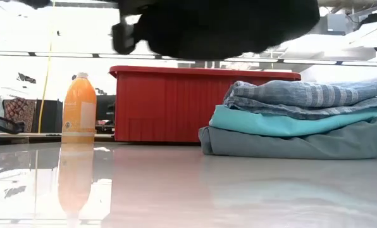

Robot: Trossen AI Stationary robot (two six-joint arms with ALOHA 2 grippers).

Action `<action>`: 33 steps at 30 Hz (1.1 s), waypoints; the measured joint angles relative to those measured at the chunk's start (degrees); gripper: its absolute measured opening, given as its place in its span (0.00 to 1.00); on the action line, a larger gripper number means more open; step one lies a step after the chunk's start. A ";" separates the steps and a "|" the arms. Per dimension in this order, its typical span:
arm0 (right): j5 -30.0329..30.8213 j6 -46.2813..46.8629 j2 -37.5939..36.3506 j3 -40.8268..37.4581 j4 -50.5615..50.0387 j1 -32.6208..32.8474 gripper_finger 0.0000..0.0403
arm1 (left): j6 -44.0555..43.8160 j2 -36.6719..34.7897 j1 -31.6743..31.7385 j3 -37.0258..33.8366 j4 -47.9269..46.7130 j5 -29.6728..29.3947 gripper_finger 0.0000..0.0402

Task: Fold Laundry from Bin
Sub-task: Stack the folded black shirt on the folded blue patterned polo shirt

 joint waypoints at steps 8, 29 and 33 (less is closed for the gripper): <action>5.47 6.18 -10.62 0.02 -21.25 -0.08 0.10 | 6.32 7.13 13.06 16.93 -14.67 11.40 0.03; 6.58 27.73 -19.53 -2.90 -47.81 5.54 0.10 | 4.20 28.81 20.59 44.57 -30.98 21.67 0.03; 5.22 30.49 -19.51 -8.54 -47.87 4.32 0.10 | 4.40 28.81 20.43 44.52 -36.19 18.09 0.03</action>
